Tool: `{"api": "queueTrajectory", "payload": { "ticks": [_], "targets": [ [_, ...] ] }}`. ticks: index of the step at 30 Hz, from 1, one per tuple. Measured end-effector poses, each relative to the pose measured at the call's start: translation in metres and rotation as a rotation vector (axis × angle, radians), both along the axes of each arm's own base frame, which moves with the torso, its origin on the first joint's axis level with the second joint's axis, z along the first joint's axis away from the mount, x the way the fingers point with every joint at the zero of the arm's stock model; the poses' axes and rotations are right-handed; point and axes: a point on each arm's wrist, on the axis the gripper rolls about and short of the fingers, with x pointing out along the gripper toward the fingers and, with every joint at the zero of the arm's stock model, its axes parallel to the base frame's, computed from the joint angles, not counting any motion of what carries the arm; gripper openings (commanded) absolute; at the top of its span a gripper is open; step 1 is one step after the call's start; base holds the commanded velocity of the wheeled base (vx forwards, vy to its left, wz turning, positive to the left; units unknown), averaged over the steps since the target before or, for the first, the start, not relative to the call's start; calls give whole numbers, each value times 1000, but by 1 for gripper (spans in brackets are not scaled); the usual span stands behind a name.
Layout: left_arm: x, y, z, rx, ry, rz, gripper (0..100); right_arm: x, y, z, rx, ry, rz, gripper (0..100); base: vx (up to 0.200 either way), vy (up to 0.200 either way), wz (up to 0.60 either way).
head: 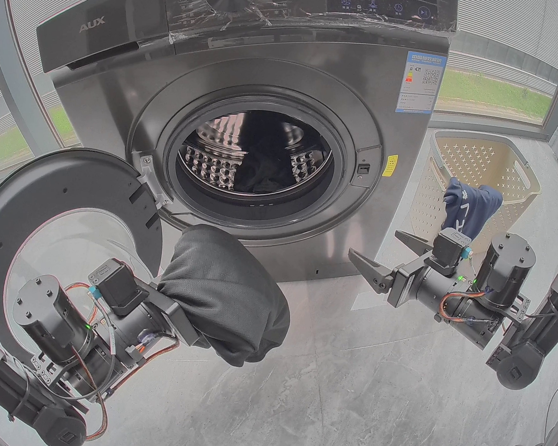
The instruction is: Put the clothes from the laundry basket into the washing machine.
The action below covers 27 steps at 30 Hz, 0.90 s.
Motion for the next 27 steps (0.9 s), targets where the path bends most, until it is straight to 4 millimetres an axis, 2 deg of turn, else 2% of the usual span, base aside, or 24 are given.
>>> {"api": "queueTrajectory", "payload": {
  "ticks": [19,27],
  "targets": [
    [6,-4,-10,30,26,2,0,-2,2,-3,-6,12,11,100,200,0,0],
    [9,-6,-14,56,22,5,0,-12,6,-10,-28,42,44,100,0,0,0]
  ]
}}
